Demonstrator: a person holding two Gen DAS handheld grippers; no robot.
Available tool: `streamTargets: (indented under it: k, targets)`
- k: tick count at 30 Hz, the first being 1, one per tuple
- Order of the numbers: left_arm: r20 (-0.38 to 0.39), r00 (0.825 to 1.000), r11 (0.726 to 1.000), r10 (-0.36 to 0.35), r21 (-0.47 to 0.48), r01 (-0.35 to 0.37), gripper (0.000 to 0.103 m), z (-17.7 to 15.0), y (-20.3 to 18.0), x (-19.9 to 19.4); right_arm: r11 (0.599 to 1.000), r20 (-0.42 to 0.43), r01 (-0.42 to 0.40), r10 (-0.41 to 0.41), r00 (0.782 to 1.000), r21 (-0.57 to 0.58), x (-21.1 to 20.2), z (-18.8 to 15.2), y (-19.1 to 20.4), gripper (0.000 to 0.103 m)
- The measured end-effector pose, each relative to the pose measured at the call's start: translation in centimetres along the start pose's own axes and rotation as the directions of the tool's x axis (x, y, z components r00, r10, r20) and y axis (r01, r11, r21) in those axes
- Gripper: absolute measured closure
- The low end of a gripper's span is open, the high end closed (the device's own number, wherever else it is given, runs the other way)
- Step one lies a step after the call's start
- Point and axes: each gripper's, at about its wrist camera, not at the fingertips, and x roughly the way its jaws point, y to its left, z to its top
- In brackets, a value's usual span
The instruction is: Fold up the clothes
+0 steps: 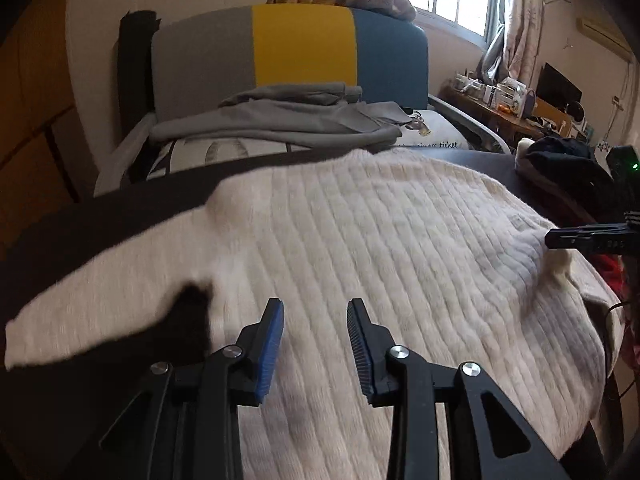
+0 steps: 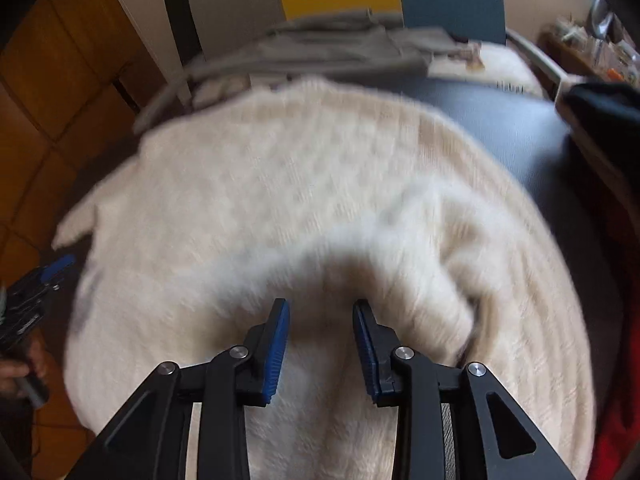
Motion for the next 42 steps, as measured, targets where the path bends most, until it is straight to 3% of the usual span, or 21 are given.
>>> streamTargets:
  k: [3,6,9,13,15,17,22,31,33,35,40,42]
  targets:
    - [0.008,1.0,0.998,0.027,0.063,-0.027,0.07,3.3,0.1,3.5,0.999,0.075,-0.03,0.031,0.997,-0.013,-1.0,3.1,0.6,0.063]
    - [-0.003,0.999,0.995,0.051,0.09,-0.051,0.07,5.8,0.5,7.5,0.999,0.091,-0.024,0.026,0.996,-0.022,0.4,6.4,0.8,0.058]
    - [-0.016,0.997,0.991,0.079,0.111,-0.077,0.07,8.2,1.0,11.3,1.0,0.048,-0.016,0.016,0.999,-0.002,3.9,8.9,0.0,0.058]
    - [-0.11,0.98,0.986,0.165,0.047,-0.161,0.066,7.6,4.6,15.8,0.998,-0.052,0.047,-0.045,0.998,0.05,10.2,10.3,-2.5,0.058]
    - [-0.097,0.988,0.99,0.12,-0.056,-0.126,0.062,7.0,6.8,15.6,0.997,-0.046,0.067,-0.065,0.997,0.035,11.7,10.7,-2.8,0.058]
    - [-0.095,0.988,0.985,0.121,-0.11,-0.131,0.062,6.9,8.1,15.5,0.996,-0.058,0.087,-0.087,0.995,-0.009,12.5,11.7,-2.1,0.053]
    - [-0.077,0.979,0.972,0.187,-0.133,-0.196,0.061,6.4,9.4,15.1,0.991,-0.064,0.102,-0.108,0.992,-0.083,14.0,13.9,-0.4,0.046]
    - [-0.089,0.976,0.966,0.2,-0.15,-0.212,0.06,6.5,11.2,15.3,0.976,0.009,0.145,-0.146,0.989,-0.163,15.5,14.6,2.0,0.031]
    - [-0.098,0.971,0.962,0.217,-0.144,-0.23,0.061,7.0,10.9,14.5,0.978,0.006,0.13,-0.131,0.991,-0.166,14.9,14.5,2.3,0.032]
    - [-0.054,0.973,0.961,0.226,-0.15,-0.232,0.063,7.1,10.2,12.1,0.987,0.044,0.096,-0.091,0.995,-0.13,12.2,13.8,2.1,0.036]
    - [0.027,0.995,0.99,0.093,-0.108,-0.09,0.063,4.5,5.0,5.7,0.997,0.151,-0.069,0.062,0.987,0.044,1.7,8.0,-2.5,0.034]
    - [0.031,0.999,0.997,0.023,-0.072,-0.021,0.063,2.3,2.2,3.6,0.991,0.157,-0.081,0.063,0.986,0.111,-2.4,4.5,-5.4,0.034]
